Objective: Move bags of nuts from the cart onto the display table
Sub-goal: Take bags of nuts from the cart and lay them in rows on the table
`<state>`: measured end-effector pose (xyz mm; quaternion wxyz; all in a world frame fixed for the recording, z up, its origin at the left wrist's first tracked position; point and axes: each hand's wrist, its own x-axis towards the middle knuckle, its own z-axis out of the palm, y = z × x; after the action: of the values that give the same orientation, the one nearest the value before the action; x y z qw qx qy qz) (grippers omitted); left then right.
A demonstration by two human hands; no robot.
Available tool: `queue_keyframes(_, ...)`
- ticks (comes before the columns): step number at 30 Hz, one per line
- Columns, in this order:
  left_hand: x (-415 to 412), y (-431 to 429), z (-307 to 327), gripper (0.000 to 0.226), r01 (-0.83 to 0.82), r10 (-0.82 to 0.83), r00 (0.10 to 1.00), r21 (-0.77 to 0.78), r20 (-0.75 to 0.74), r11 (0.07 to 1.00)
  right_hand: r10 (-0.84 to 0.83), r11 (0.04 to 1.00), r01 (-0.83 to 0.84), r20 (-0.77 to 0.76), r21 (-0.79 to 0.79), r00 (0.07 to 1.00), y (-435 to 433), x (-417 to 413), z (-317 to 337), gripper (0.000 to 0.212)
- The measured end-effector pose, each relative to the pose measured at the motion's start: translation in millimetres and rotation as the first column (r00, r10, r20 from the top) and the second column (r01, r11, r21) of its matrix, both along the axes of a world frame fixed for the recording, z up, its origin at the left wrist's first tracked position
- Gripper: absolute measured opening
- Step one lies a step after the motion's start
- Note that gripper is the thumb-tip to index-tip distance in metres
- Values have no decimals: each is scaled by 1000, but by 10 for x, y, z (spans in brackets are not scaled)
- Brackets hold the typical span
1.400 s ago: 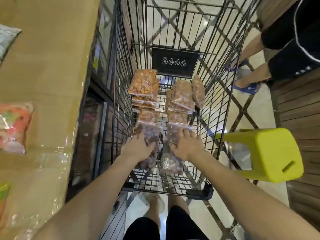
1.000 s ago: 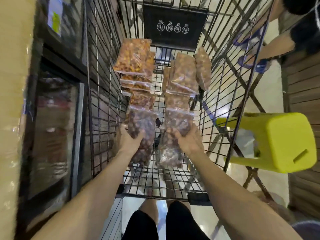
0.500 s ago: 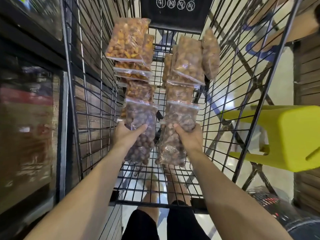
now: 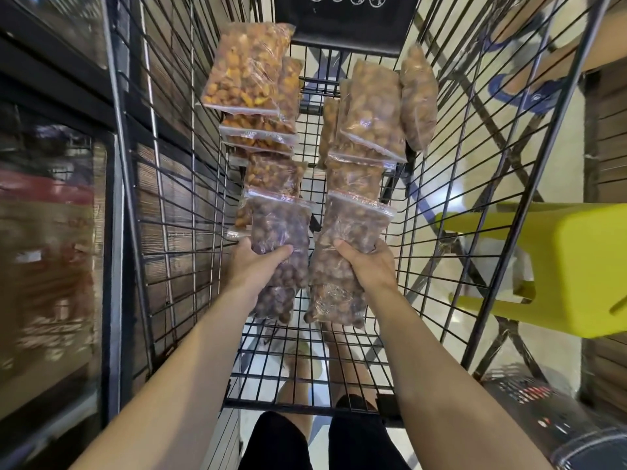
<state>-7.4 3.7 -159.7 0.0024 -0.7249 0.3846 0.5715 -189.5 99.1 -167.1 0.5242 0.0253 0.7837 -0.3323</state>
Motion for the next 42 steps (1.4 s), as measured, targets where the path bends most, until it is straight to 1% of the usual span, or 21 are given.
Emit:
queue_keyframes(5,32,8,-10,35,41,-41,999,-44,12,998,8,997,-13,-76,-70,997,13,42,-9,81)
queue_keyframes(7,34,-2,22,30,28,-28,1000,-25,-3,999,5,996,-12,-81,-88,997,22,26,20,74)
queue_keyframes(10,55,-12,42,30,-33,35,997,26,-73,999,-44,992,39,-39,-121,998,17,1,31,47)
queue_keyframes(11,66,-19,48,29,-50,54,994,42,-91,998,-55,991,51,-28,-124,998,18,1,26,44)
queue_keyframes(13,111,-31,38,27,-91,100,988,79,-117,993,-82,987,82,7,-136,997,21,19,24,52)
queue_keyframes(14,133,-30,34,32,-112,124,985,99,-124,989,-85,984,87,17,-154,996,30,29,34,57)
queue_keyframes(17,152,-30,106,40,-142,162,973,125,-166,982,-79,972,84,31,-219,996,60,35,87,50)
queue_keyframes(20,144,-42,229,33,-150,171,965,114,-198,982,-50,963,63,55,-264,997,70,-2,175,39)
queue_keyframes(23,148,-47,384,32,-151,163,958,68,-237,986,-69,943,103,117,-316,991,74,-44,279,48)
queue_keyframes(25,167,-45,505,42,-183,187,942,41,-279,982,-92,925,136,138,-355,986,81,-82,395,54)
queue_keyframes(29,168,-48,847,87,-241,204,876,-31,-437,970,-123,868,181,153,-463,981,100,-165,661,44)
queue_keyframes(30,176,-54,930,92,-253,196,857,-58,-477,966,-125,853,185,154,-489,980,86,-167,767,49)
queue_keyframes(33,183,-96,1285,107,-259,143,837,-154,-528,953,-96,821,152,129,-550,987,14,-175,1122,87)
queue_keyframes(34,184,-110,1434,111,-265,132,837,-181,-532,947,-96,809,148,120,-569,988,-10,-181,1253,84)
queue_keyframes(35,202,-121,1576,107,-269,115,836,-218,-536,938,-92,791,142,115,-595,989,-30,-190,1387,71)
queue_keyframes(36,216,-134,1744,94,-284,111,834,-248,-540,926,-91,776,143,116,-615,989,-52,-201,1510,57)
queue_keyframes(37,234,-134,1903,81,-284,91,836,-286,-541,915,-87,761,143,118,-633,989,-70,-198,1630,51)
queue_keyframes(38,258,-132,2065,64,-285,69,843,-333,-534,899,-75,751,127,107,-648,991,-95,-188,1771,53)
queue_keyframes(39,288,-135,2229,59,-262,25,854,-389,-520,883,-66,743,109,90,-660,994,-131,-162,1953,63)
queue_keyframes(41,372,-139,2553,44,-253,-25,860,-469,-509,846,-54,728,80,59,-681,997,-181,-94,2322,94)
queue_keyframes(42,428,-129,2744,33,-268,-38,852,-497,-522,825,-44,707,59,40,-705,998,-202,-54,2528,100)
